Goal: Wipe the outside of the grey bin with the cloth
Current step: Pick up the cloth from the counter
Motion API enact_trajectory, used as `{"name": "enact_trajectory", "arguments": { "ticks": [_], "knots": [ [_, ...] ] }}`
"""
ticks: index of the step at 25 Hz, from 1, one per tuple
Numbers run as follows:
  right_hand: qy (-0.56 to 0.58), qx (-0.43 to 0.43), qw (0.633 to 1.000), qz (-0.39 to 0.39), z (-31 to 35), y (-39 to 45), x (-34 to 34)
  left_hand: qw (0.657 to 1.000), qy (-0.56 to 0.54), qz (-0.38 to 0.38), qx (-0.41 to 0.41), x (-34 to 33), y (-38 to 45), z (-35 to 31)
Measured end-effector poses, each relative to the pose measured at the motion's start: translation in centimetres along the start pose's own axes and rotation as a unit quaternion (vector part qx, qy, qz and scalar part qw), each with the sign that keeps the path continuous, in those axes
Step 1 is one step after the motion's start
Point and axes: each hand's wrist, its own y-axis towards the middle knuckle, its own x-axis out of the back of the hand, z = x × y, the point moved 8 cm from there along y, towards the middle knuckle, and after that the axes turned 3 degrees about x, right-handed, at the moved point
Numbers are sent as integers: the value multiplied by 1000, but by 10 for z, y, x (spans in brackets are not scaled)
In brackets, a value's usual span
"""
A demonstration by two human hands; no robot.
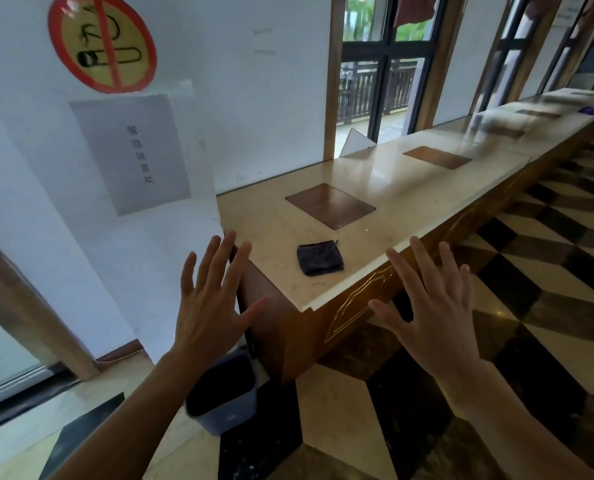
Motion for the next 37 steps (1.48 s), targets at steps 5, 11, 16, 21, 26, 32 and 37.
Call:
{"name": "enact_trajectory", "arguments": {
  "ticks": [5,11,16,21,26,32,37],
  "knots": [
    [26,-2,999,26,-47,53,-89,999,-33,30,-7,-87,59,-6],
    [53,14,993,101,-103,106,-203,995,-36,86,39,-191,118,-8],
    [49,25,986,160,-138,125,-295,988,-34,150,21,-289,135,-3],
    [40,16,968,249,-146,126,-387,972,-34,234,5,-393,131,9],
    [44,29,959,277,-141,136,-448,962,-51,270,0,-460,129,19],
    [31,47,955,290,-147,146,-483,965,-60,245,-73,-486,140,17],
    [-3,88,966,242,-145,150,-489,971,-76,219,-62,-489,147,13]
  ]
}}
